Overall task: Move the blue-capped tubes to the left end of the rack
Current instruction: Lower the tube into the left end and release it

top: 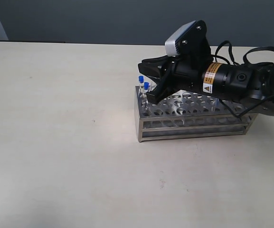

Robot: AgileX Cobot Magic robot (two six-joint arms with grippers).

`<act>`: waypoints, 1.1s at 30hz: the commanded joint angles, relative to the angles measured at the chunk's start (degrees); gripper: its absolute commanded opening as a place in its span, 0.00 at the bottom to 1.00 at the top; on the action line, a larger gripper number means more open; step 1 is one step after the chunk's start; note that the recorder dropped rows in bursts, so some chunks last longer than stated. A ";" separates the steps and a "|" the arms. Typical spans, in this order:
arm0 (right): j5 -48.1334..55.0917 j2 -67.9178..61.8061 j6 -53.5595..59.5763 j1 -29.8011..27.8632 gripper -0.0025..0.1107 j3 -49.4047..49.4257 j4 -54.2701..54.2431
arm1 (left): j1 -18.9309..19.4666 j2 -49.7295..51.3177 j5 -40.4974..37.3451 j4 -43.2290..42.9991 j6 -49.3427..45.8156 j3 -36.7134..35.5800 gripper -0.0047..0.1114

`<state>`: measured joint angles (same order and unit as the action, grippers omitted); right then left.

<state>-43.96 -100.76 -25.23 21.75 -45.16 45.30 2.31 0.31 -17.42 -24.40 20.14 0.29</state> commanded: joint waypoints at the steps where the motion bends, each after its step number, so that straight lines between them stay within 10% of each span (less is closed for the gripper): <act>1: 0.11 -0.06 -0.50 0.03 0.03 0.14 0.25 | -0.22 -0.31 0.50 -0.32 0.29 -0.09 0.04; 21: -1.42 -0.10 -3.85 0.03 0.04 0.14 5.45 | -0.22 -0.31 0.50 -0.32 0.29 -0.09 0.04; 33: -1.20 0.04 -4.55 -0.13 0.32 0.14 4.66 | -0.22 -0.31 0.54 -0.32 0.29 -0.09 0.04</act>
<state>-44.71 -100.76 -29.64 21.75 -45.16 50.75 2.31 0.31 -17.42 -24.40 20.14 0.29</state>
